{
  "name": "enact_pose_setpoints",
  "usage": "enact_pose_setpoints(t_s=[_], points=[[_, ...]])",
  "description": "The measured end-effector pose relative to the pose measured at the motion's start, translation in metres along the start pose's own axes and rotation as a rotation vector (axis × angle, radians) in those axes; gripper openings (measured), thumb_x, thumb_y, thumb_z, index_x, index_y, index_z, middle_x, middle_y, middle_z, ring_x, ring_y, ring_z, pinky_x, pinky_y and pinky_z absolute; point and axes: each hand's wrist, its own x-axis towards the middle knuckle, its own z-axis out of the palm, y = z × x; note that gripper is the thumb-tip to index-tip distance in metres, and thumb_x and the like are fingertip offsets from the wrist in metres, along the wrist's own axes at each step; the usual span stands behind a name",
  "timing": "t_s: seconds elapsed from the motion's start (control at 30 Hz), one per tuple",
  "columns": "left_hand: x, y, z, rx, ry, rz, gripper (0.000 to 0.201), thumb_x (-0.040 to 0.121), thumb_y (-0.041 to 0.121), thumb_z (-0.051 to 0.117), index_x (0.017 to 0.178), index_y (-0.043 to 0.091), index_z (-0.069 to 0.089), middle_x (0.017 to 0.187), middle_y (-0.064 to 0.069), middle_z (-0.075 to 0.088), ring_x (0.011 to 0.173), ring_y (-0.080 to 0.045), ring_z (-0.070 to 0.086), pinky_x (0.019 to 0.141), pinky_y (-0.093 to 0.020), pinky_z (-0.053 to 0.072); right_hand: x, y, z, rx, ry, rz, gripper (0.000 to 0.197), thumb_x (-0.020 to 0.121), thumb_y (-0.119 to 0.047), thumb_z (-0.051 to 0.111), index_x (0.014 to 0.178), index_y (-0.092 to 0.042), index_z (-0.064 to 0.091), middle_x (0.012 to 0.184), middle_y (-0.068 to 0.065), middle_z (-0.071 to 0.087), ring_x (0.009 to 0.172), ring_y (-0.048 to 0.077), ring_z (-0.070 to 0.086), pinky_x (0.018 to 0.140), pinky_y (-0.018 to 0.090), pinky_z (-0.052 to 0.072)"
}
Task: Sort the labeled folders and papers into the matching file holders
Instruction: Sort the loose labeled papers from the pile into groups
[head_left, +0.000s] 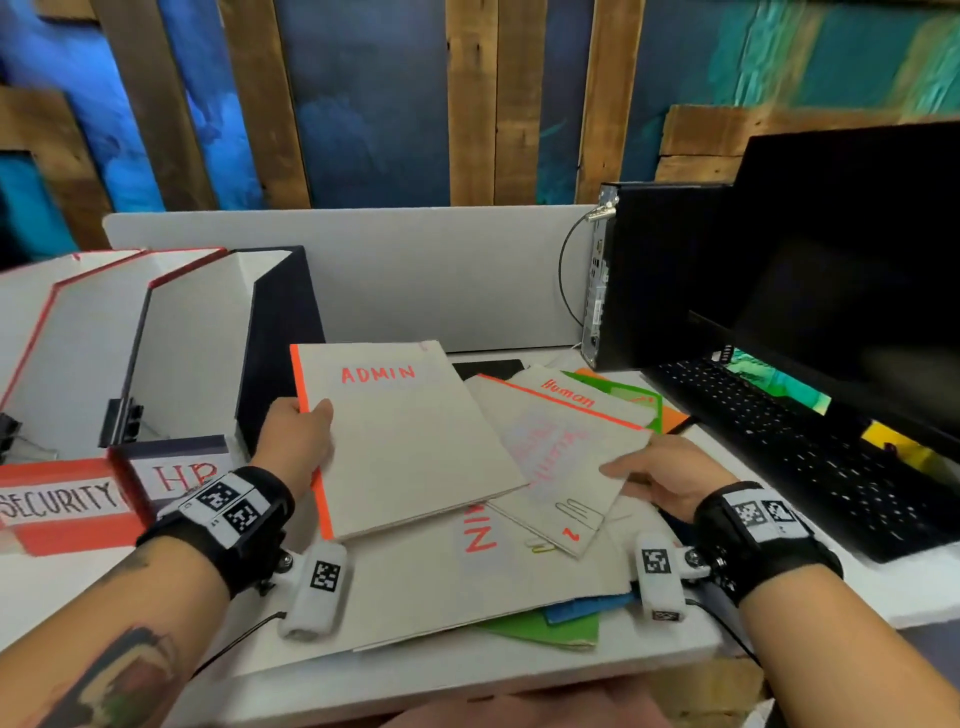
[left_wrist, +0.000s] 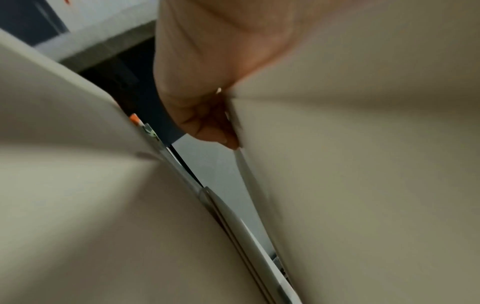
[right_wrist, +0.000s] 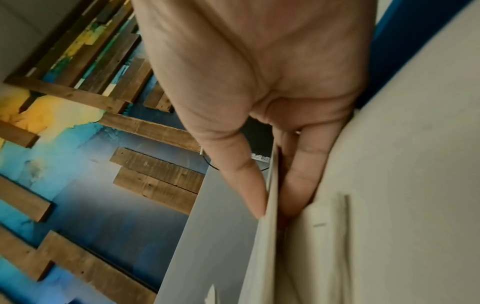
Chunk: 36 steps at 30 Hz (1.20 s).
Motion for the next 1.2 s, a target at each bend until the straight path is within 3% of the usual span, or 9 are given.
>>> enact_pose_setpoints(t_s=[0.13, 0.23, 0.33, 0.47, 0.6, 0.73, 0.9, 1.07, 1.2], points=[[0.002, -0.001, 0.000, 0.019, -0.082, -0.042, 0.027, 0.105, 0.021, 0.050, 0.089, 0.004, 0.063, 0.081, -0.012, 0.064, 0.069, -0.027, 0.060, 0.065, -0.031, 0.048, 0.009, 0.001, -0.002, -0.096, 0.066, -0.038, 0.038, 0.090, 0.008, 0.065, 0.125, -0.006, 0.063, 0.114, 0.011, 0.075, 0.101, 0.028, 0.073, 0.079, 0.042, 0.063], [0.000, -0.002, 0.008, 0.013, -0.135, -0.064, 0.025, 0.104, 0.021, 0.051, 0.094, 0.004, 0.065, 0.095, -0.020, 0.072, 0.085, -0.037, 0.070, 0.082, -0.041, 0.055, 0.003, 0.001, 0.003, -0.056, 0.058, -0.098, 0.033, 0.100, -0.003, 0.057, 0.128, -0.021, 0.058, 0.108, 0.010, 0.077, 0.081, 0.023, 0.075, 0.061, 0.036, 0.062], [-0.004, -0.005, 0.020, -0.017, -0.169, -0.078, 0.027, 0.101, 0.024, 0.056, 0.100, -0.001, 0.067, 0.104, -0.028, 0.072, 0.097, -0.045, 0.070, 0.090, -0.050, 0.056, -0.016, -0.006, 0.010, -0.164, -0.155, -0.073, 0.036, 0.100, -0.013, 0.061, 0.122, -0.039, 0.050, 0.107, 0.014, 0.077, 0.079, 0.029, 0.076, 0.059, 0.036, 0.063], [-0.017, -0.006, 0.039, -0.072, -0.274, -0.119, 0.017, 0.094, 0.016, 0.070, 0.107, 0.007, 0.072, 0.100, -0.011, 0.077, 0.091, -0.031, 0.075, 0.091, -0.045, 0.058, -0.019, -0.002, 0.022, -0.294, -0.279, -0.076, 0.051, 0.083, 0.009, 0.072, 0.125, -0.018, 0.059, 0.108, 0.009, 0.077, 0.093, 0.029, 0.075, 0.068, 0.031, 0.063], [-0.016, -0.005, 0.041, -0.079, -0.243, -0.090, 0.022, 0.085, 0.014, 0.077, 0.106, 0.008, 0.074, 0.099, -0.010, 0.078, 0.091, -0.032, 0.075, 0.093, -0.052, 0.057, -0.015, -0.002, 0.021, -0.301, -0.340, -0.053, 0.043, 0.090, 0.009, 0.066, 0.129, -0.009, 0.063, 0.097, 0.020, 0.071, 0.058, 0.017, 0.065, 0.052, 0.024, 0.058], [-0.014, 0.003, 0.034, -0.073, -0.268, -0.047, 0.023, 0.091, 0.013, 0.072, 0.113, 0.008, 0.071, 0.104, -0.010, 0.077, 0.094, -0.034, 0.074, 0.093, -0.054, 0.057, -0.023, -0.003, 0.014, -0.420, -0.518, -0.082, 0.039, 0.093, 0.004, 0.061, 0.129, -0.011, 0.068, 0.077, 0.010, 0.065, 0.051, 0.011, 0.052, 0.047, 0.022, 0.050], [-0.021, 0.015, 0.020, 0.017, -0.368, 0.022, 0.018, 0.096, 0.015, 0.068, 0.114, 0.010, 0.070, 0.105, -0.010, 0.077, 0.093, -0.032, 0.075, 0.091, -0.050, 0.058, -0.038, -0.023, 0.011, -0.563, -0.414, -0.203, 0.039, 0.098, 0.007, 0.052, 0.130, -0.009, 0.066, 0.091, 0.017, 0.073, 0.062, 0.016, 0.063, 0.052, 0.021, 0.053], [-0.025, 0.008, 0.013, 0.361, -0.495, 0.137, 0.014, 0.093, 0.033, 0.070, 0.105, 0.025, 0.067, 0.096, 0.003, 0.079, 0.088, -0.024, 0.076, 0.090, -0.047, 0.059, -0.050, -0.021, 0.020, -0.581, -0.387, -0.253, 0.036, 0.098, 0.007, 0.053, 0.127, -0.010, 0.068, 0.077, 0.003, 0.073, 0.064, 0.013, 0.065, 0.056, 0.020, 0.054], [-0.020, 0.004, 0.014, 0.531, -0.567, 0.173, 0.044, 0.083, 0.049, 0.074, 0.119, 0.028, 0.058, 0.107, 0.008, 0.075, 0.094, -0.017, 0.074, 0.094, -0.043, 0.057, -0.056, -0.024, 0.026, -0.562, -0.404, -0.327, 0.032, 0.100, 0.006, 0.051, 0.125, -0.006, 0.067, 0.068, -0.008, 0.069, 0.063, 0.006, 0.064, 0.059, 0.019, 0.052]])
